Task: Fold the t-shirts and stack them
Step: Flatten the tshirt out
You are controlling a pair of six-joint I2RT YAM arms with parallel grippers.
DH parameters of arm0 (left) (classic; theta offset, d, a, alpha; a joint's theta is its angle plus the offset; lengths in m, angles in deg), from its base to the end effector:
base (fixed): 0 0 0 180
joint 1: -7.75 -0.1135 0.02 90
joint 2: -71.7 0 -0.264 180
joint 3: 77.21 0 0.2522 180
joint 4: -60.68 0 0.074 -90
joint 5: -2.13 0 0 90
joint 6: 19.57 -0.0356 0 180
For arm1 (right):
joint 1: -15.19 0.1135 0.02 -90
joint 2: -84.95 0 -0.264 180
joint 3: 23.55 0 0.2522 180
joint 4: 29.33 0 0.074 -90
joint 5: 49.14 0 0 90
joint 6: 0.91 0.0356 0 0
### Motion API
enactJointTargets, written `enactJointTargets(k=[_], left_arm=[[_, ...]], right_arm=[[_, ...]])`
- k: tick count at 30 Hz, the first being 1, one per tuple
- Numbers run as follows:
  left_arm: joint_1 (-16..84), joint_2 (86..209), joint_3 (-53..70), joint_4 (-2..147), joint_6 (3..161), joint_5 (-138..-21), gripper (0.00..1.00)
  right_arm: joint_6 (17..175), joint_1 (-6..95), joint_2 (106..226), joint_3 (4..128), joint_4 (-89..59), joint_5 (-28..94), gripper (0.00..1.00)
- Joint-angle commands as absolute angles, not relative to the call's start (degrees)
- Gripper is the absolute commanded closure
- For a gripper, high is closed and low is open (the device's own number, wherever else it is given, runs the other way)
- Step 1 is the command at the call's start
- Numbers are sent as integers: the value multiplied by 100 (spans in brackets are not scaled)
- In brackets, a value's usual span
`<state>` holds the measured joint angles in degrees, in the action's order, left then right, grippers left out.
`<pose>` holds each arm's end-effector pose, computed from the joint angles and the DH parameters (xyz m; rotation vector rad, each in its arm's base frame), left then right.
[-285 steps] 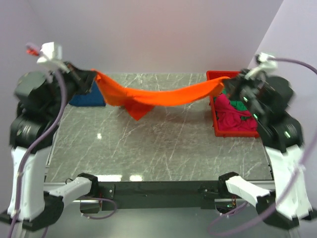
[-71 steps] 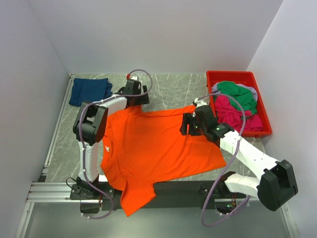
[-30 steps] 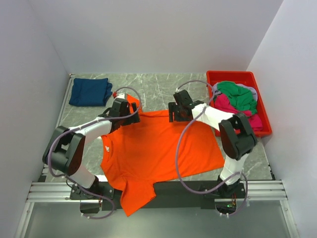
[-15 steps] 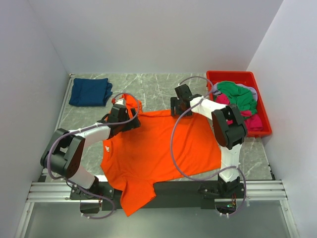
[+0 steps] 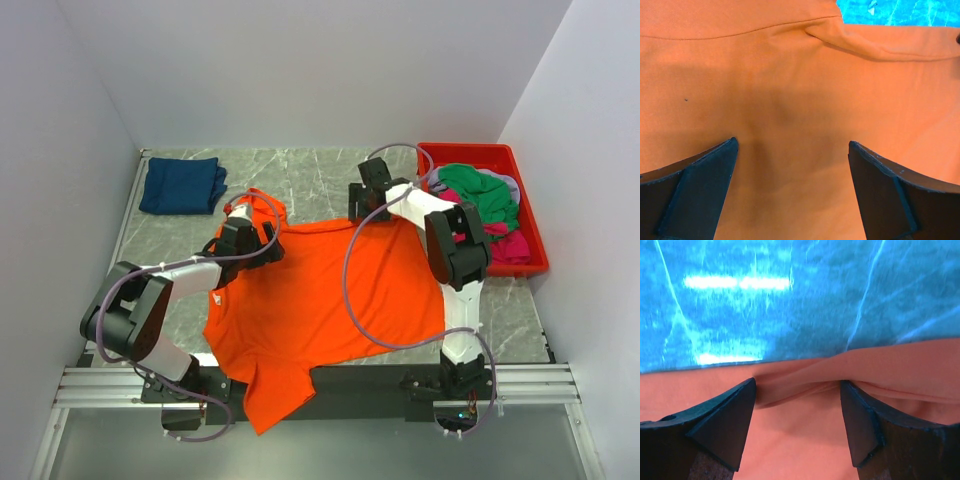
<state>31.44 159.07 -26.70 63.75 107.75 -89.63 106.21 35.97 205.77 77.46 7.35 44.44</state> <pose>0.2694 -0.1170 0.1556 -0.2921 2.3042 -0.5199 0.4243 0.1586 0.1634 -0.0578 2.5627 0.1748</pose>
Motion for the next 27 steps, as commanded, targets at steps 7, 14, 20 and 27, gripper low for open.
enactJointTargets(k=[7,14,20,27], left_arm=[[3131,15696,-3014,6750,10823,-8998,1],[3131,15608,-3128,6768,10823,-9033,1],[3131,15502,-3163,6785,10849,-9060,1],[3131,15660,-2733,6671,10902,-8849,1]], right_arm=[[10561,3365,20888,8531,790,4561,25],[10561,3145,20897,9075,781,4657,25],[10535,3093,20573,8946,747,4596,25],[10684,3084,19526,7310,324,4561,25]])
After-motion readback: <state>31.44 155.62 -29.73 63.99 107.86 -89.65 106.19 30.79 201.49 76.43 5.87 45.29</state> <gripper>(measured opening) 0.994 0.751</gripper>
